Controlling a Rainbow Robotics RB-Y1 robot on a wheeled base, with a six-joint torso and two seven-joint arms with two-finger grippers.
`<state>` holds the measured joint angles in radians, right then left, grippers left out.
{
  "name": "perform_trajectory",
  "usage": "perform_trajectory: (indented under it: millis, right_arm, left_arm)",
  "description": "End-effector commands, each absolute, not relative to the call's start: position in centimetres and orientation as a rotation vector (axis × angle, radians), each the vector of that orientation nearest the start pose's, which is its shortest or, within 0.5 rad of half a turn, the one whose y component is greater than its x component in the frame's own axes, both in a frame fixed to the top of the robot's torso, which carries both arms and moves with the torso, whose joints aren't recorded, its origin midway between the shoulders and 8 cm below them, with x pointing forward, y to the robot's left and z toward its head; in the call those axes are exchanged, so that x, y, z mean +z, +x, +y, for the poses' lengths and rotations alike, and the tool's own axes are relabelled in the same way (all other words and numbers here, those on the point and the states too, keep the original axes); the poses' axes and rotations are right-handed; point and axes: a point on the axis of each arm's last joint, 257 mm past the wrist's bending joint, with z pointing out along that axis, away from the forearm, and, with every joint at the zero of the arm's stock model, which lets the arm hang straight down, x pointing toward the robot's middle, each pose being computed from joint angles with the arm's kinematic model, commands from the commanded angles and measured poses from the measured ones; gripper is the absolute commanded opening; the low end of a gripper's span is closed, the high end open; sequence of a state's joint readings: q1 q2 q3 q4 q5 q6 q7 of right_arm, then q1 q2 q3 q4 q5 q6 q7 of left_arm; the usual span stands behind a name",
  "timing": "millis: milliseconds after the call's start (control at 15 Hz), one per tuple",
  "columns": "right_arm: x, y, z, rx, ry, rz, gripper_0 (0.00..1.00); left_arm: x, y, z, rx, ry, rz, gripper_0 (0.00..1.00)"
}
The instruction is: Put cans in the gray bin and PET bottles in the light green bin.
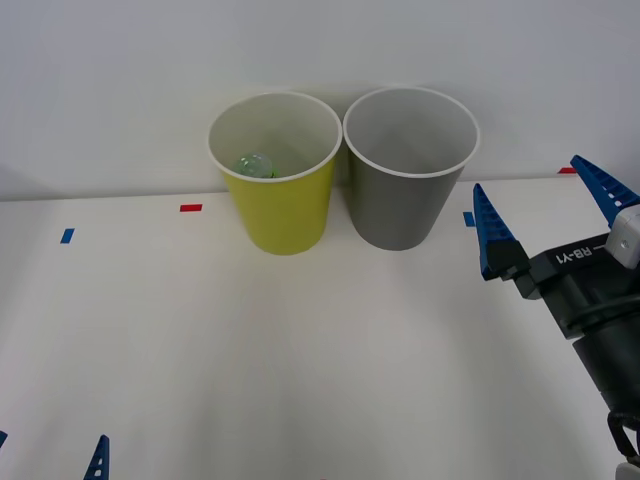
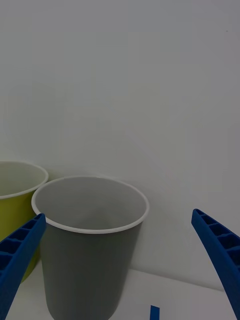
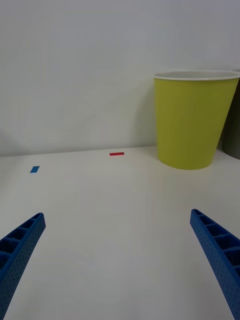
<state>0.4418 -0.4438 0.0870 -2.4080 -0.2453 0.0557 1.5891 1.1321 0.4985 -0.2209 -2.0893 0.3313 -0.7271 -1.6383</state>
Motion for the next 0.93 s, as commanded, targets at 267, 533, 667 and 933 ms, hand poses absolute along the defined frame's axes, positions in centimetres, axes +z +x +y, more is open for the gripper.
perform_trajectory:
  millis: [267,533,667,933]
  right_arm:
    - [-6.6,39.0,-23.3,0.017,-0.254,1.296,1.0]
    - [-10.1,37.8,-25.2,0.009,-0.212,1.311,1.0]
    - [-12.6,36.6,-26.1,0.006,-0.189,1.358,1.0]
    - [-15.4,33.1,-27.3,0.03,-0.116,1.418,1.0]
  left_arm:
    - [-21.4,20.3,29.3,-0.005,0.024,1.521,1.0]
    - [-21.4,20.3,29.3,-0.005,0.024,1.521,1.0]
    - [-21.4,20.3,29.3,-0.005,0.024,1.521,1.0]
    - [-21.4,20.3,29.3,-0.005,0.024,1.521,1.0]
